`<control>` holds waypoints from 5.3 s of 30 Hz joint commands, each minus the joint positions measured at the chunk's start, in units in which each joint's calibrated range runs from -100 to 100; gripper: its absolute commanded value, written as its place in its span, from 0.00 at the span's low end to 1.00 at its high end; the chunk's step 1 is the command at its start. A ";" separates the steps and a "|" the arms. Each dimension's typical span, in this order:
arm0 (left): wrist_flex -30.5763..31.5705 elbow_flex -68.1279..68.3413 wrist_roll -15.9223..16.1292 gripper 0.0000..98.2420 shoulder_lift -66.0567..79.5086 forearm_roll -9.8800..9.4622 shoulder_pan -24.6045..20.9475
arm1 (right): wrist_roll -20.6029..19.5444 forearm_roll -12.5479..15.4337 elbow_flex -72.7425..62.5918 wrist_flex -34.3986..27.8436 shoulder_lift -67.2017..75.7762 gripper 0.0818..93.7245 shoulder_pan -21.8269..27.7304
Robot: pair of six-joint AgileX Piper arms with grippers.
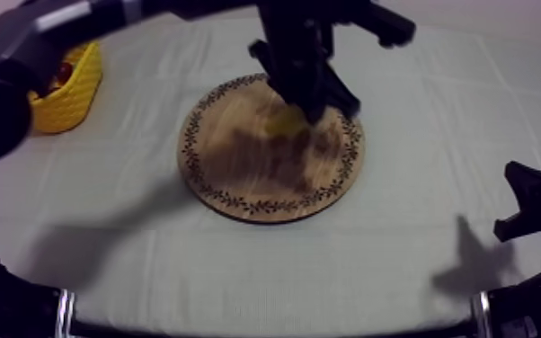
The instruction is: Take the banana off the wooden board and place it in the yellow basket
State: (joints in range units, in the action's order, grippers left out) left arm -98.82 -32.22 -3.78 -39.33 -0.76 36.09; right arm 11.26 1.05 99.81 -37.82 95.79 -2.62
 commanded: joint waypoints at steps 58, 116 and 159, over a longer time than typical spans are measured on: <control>7.61 25.44 11.48 0.85 25.71 -2.90 -43.41 | 0.00 0.00 -0.03 -0.01 -0.03 0.00 0.01; 56.25 120.30 4.09 0.00 122.61 2.27 -36.99 | 0.00 0.00 -0.03 -0.01 -0.03 0.00 0.01; 66.08 132.10 -5.90 0.00 139.33 -1.61 -33.31 | -0.01 0.00 -0.03 -0.01 -0.03 0.00 0.01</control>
State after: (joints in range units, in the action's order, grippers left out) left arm -32.69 99.86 -9.31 100.00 -2.35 2.75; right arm 11.26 1.05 99.81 -37.85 95.79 -2.62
